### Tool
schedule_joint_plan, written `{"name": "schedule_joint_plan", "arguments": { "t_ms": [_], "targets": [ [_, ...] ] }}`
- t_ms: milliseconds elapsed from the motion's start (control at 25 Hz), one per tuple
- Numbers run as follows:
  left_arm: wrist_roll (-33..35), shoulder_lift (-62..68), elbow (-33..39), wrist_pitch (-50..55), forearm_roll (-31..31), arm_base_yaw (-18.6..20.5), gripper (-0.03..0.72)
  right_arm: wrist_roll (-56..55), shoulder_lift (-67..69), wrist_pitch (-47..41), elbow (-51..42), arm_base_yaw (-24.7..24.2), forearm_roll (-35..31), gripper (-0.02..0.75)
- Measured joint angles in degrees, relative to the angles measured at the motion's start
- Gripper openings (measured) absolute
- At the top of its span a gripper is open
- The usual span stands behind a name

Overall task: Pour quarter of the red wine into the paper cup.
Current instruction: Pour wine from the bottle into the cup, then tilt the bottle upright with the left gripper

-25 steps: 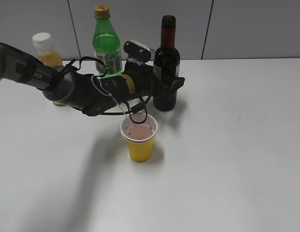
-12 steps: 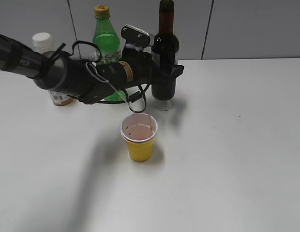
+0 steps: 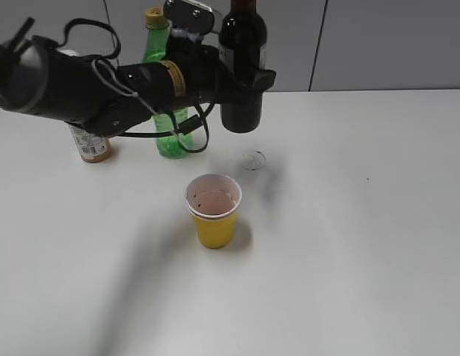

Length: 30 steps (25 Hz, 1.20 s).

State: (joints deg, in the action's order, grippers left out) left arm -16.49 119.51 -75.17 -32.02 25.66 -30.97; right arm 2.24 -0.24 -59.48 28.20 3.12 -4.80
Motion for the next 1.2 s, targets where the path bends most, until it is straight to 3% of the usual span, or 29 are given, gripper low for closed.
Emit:
{"name": "schedule_joint_plan", "arguments": {
  "t_ms": [280, 480, 960, 1200],
  "targets": [
    [4.06, -10.81, 9.23, 3.86, -0.65, 0.0, 0.546, 0.0, 0.0, 0.0, 0.0, 0.0, 0.0, 0.583],
    [9.67, -18.69, 17.14, 6.02, -6.58, 0.0, 0.545, 0.0, 0.0, 0.0, 0.0, 0.0, 0.0, 0.583],
    [37.43, -34.31, 39.25, 7.31, -34.3, 0.0, 0.545, 0.0, 0.0, 0.0, 0.0, 0.0, 0.0, 0.583],
    [51.7, -36.73, 43.82, 7.84, -48.36, 0.0, 0.545, 0.0, 0.0, 0.0, 0.0, 0.0, 0.0, 0.583]
  ]
}}
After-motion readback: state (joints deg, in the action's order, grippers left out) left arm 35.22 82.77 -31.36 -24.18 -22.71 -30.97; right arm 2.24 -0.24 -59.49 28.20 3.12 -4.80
